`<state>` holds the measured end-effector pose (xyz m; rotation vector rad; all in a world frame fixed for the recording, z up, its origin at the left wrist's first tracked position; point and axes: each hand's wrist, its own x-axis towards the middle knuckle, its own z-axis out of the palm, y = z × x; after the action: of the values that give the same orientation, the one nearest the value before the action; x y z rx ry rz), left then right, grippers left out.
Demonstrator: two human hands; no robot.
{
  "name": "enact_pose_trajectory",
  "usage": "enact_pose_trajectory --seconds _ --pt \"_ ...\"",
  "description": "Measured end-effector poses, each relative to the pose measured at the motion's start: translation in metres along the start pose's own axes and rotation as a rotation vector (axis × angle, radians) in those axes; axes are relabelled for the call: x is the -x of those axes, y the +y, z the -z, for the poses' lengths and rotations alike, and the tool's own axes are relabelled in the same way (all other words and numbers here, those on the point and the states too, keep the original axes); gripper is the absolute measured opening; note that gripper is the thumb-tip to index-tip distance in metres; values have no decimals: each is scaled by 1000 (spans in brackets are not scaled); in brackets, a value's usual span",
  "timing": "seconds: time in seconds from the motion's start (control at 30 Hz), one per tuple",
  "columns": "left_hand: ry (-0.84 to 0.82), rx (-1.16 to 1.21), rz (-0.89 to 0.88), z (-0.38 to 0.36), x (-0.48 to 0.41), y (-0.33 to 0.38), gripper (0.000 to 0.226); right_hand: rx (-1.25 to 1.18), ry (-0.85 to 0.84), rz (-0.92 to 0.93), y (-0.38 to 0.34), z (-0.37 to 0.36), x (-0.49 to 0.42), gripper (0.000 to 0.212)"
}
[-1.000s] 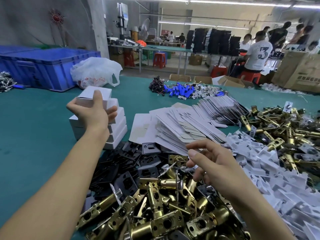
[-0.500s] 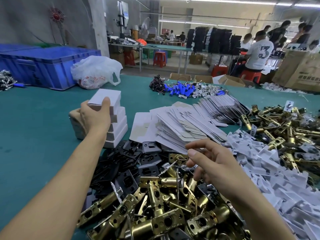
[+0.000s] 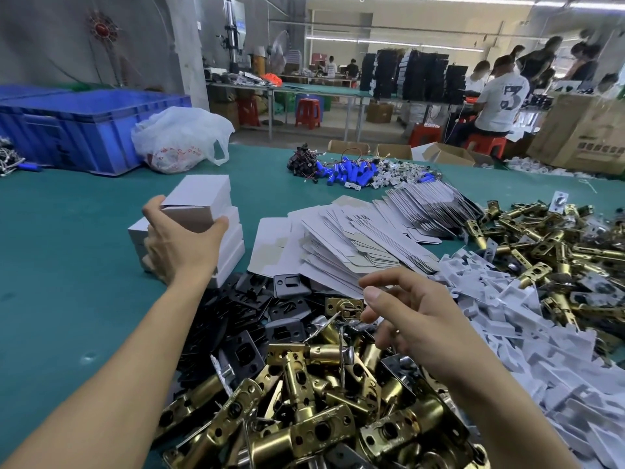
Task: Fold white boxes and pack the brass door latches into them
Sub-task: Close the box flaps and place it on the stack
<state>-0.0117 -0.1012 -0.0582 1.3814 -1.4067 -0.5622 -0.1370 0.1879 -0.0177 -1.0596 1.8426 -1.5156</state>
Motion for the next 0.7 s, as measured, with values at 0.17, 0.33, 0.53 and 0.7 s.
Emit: enact_pose_trajectory --seconds 0.17,0.33,0.53,0.7 --pt "2 83 -2 5 3 -5 94 18 -3 7 1 -1 0 13" --pt "-52 129 -41 7 6 -7 91 14 -7 2 0 -1 0 14" --pt "-15 166 -39 2 11 -7 96 17 -16 -12 2 1 1 13" --pt "103 116 -80 6 21 -6 99 36 -12 -27 6 2 -2 11"
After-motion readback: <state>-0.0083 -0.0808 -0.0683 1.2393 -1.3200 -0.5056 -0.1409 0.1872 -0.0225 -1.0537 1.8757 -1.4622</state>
